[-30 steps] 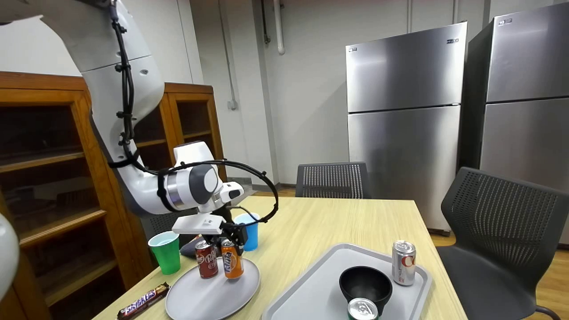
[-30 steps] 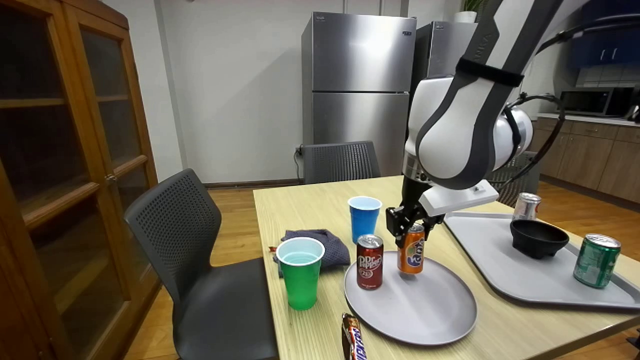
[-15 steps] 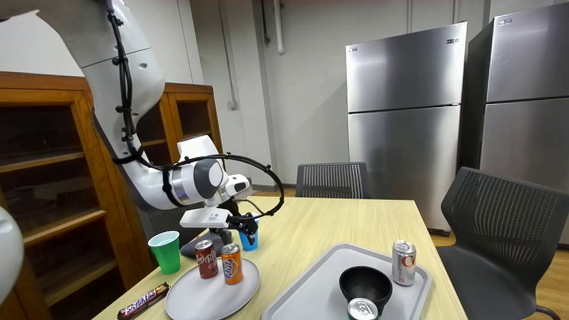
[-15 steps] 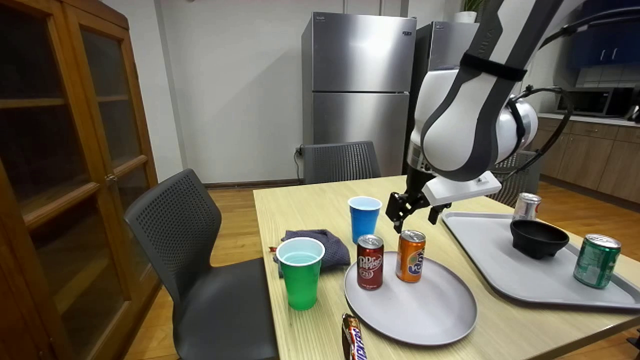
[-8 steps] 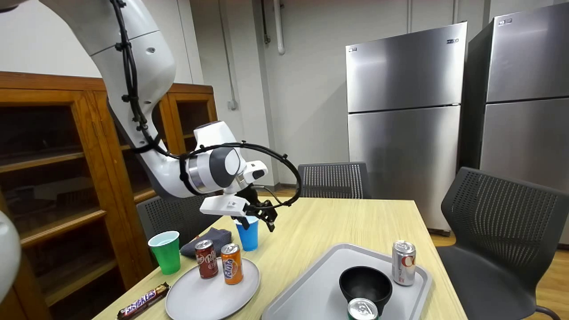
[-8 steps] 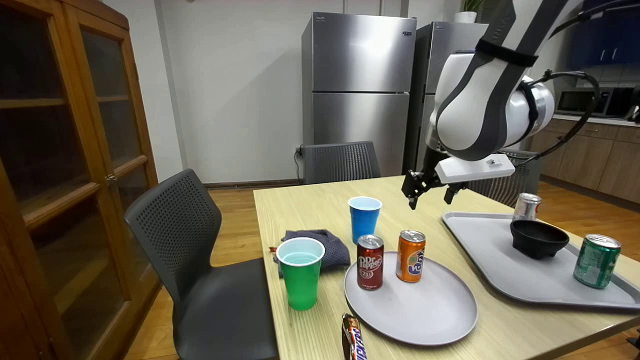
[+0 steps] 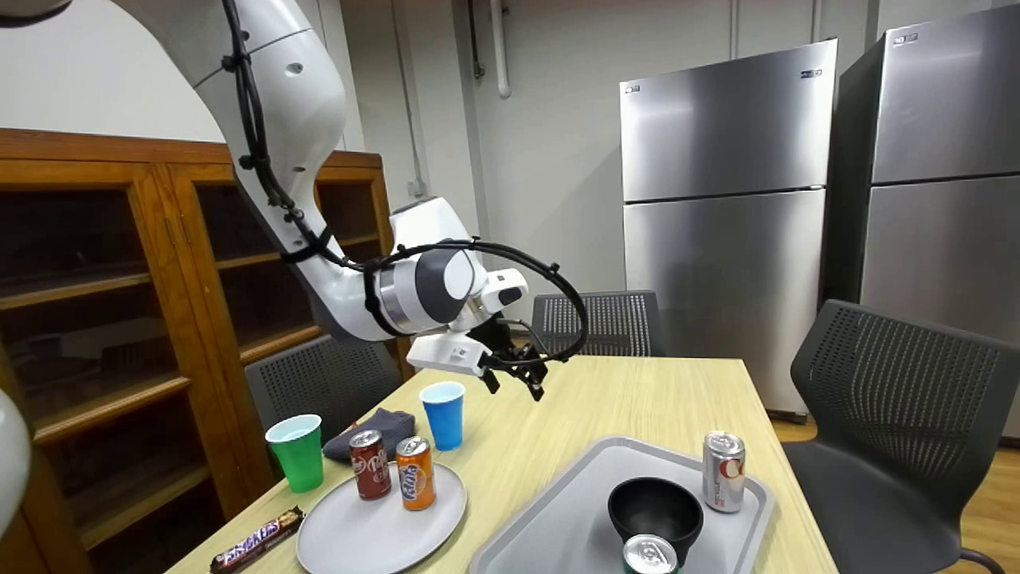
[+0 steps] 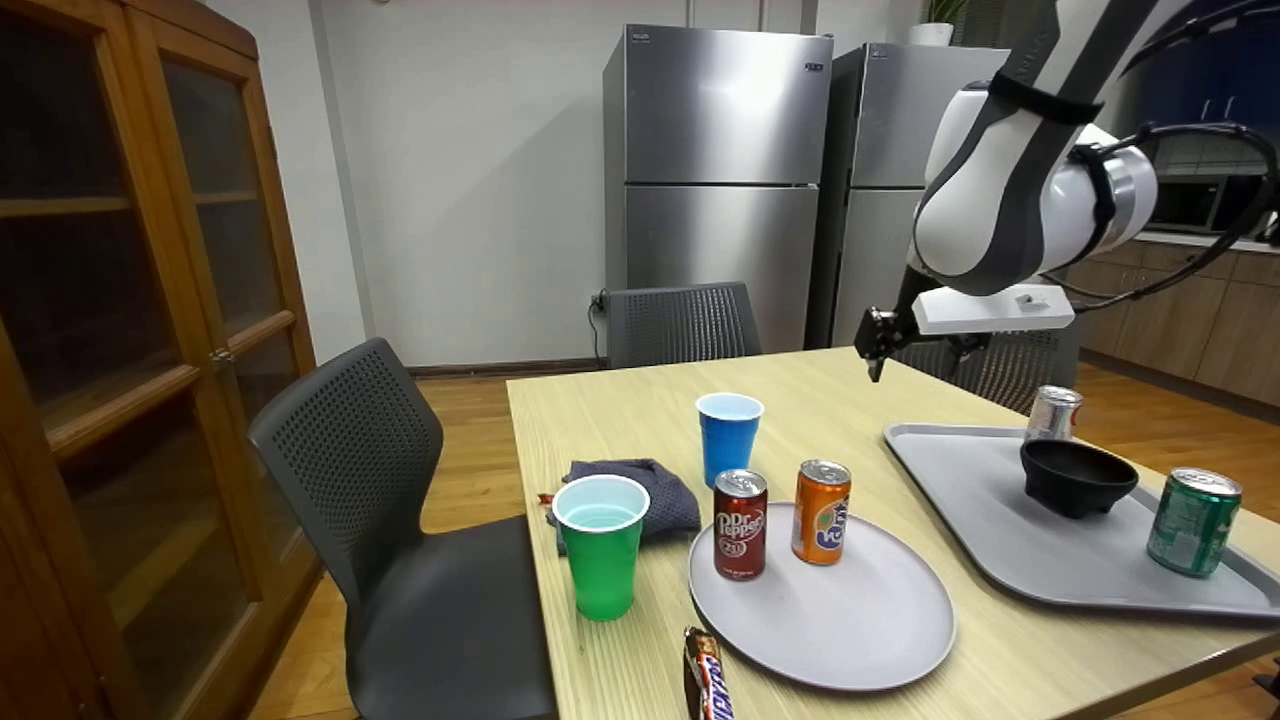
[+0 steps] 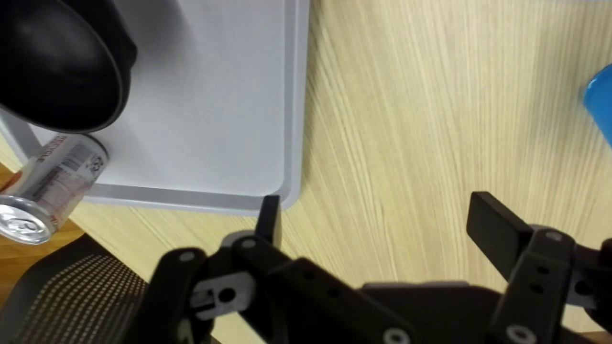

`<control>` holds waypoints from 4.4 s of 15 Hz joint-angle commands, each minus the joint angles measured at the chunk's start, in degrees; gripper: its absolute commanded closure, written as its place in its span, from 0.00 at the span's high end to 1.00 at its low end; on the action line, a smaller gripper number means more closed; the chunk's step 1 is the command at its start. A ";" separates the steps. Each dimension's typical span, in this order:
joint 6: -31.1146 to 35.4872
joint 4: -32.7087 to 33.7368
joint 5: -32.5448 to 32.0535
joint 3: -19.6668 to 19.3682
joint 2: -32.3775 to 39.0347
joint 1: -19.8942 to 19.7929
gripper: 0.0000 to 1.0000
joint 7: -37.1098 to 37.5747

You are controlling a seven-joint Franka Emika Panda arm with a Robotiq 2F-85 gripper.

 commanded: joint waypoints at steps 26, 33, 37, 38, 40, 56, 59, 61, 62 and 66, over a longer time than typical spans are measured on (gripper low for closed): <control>-2.21 14.45 12.90 -2.64 11.59 -18.80 1.00 0.75; -6.03 19.85 16.08 2.87 15.08 -25.38 1.00 0.39; -8.76 23.69 16.83 4.23 17.79 -27.26 1.00 0.90; -8.78 24.82 16.64 3.54 19.17 -26.87 1.00 1.77; -10.30 26.94 16.99 4.12 20.69 -27.58 1.00 1.85; -18.97 43.04 18.37 4.63 32.03 -29.69 1.00 6.31; -19.66 44.70 18.31 4.57 33.16 -29.89 0.77 6.98; -20.06 45.25 18.34 4.77 33.46 -30.11 0.66 7.01; -20.12 45.13 18.37 4.86 33.31 -30.19 0.56 6.95; -19.10 43.40 18.47 5.15 31.68 -30.01 0.39 6.53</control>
